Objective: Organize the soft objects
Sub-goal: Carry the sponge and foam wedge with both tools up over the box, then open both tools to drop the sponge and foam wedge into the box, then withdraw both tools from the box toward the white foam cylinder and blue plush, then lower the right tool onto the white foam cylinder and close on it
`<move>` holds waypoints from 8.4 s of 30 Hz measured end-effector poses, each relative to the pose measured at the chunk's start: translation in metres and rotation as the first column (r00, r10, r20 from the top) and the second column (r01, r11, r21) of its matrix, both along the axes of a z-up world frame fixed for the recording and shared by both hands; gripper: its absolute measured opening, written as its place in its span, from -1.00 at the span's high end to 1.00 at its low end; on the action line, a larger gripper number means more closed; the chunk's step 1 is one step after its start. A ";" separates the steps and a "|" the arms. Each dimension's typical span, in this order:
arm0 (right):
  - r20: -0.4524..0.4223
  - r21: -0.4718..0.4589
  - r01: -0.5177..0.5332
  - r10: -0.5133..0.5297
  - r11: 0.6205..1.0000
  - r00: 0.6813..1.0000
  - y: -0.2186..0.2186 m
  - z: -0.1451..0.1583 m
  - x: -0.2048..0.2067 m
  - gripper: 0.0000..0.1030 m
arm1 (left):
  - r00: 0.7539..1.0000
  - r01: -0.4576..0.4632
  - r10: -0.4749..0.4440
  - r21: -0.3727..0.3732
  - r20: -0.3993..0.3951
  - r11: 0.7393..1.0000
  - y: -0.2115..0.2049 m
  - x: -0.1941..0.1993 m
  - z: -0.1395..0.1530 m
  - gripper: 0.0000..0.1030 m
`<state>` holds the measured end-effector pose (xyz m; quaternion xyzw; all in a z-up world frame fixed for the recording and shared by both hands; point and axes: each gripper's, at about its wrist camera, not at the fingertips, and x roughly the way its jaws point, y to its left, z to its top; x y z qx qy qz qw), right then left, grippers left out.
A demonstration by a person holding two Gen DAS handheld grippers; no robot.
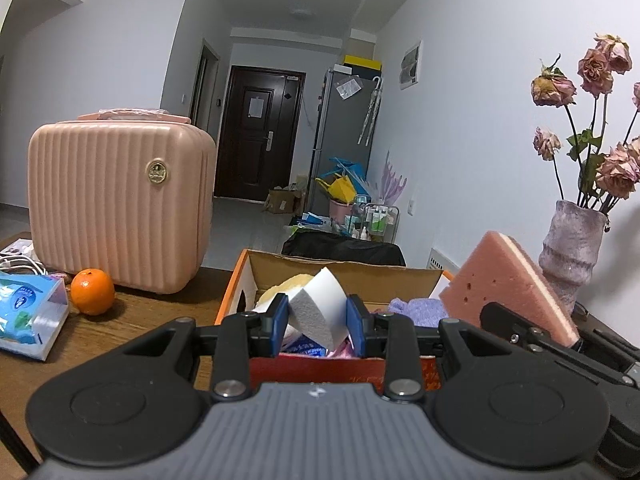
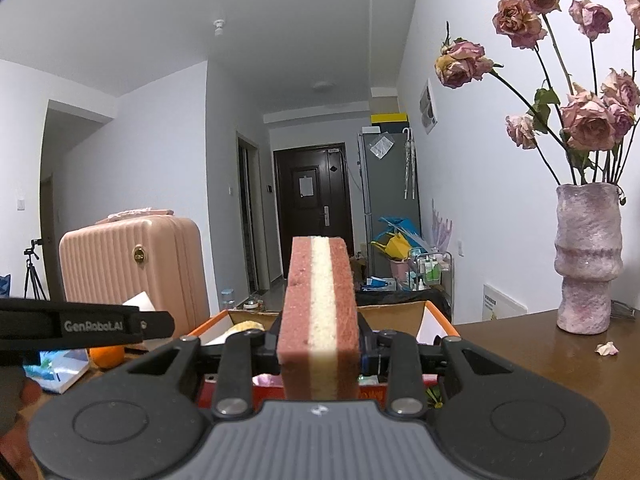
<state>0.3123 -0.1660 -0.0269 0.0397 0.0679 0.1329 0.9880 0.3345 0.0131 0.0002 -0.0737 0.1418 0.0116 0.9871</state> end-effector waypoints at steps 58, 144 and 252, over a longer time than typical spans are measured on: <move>-0.174 0.094 -0.015 0.031 0.995 0.984 0.010 -0.009 0.161 0.41 | 0.997 -0.006 0.007 0.009 -0.081 1.000 -0.016 0.148 -0.011 0.38; -0.141 0.072 0.113 -0.102 0.991 0.985 -0.035 -0.004 0.070 -1.00 | 0.977 -0.192 0.200 0.103 -0.069 0.976 0.006 0.038 -0.009 -1.00; -0.284 -0.128 0.010 -0.046 0.992 0.958 -0.024 -0.038 -0.011 -0.01 | 0.966 -0.092 0.109 0.085 -0.234 0.992 0.061 -0.059 -0.054 -1.00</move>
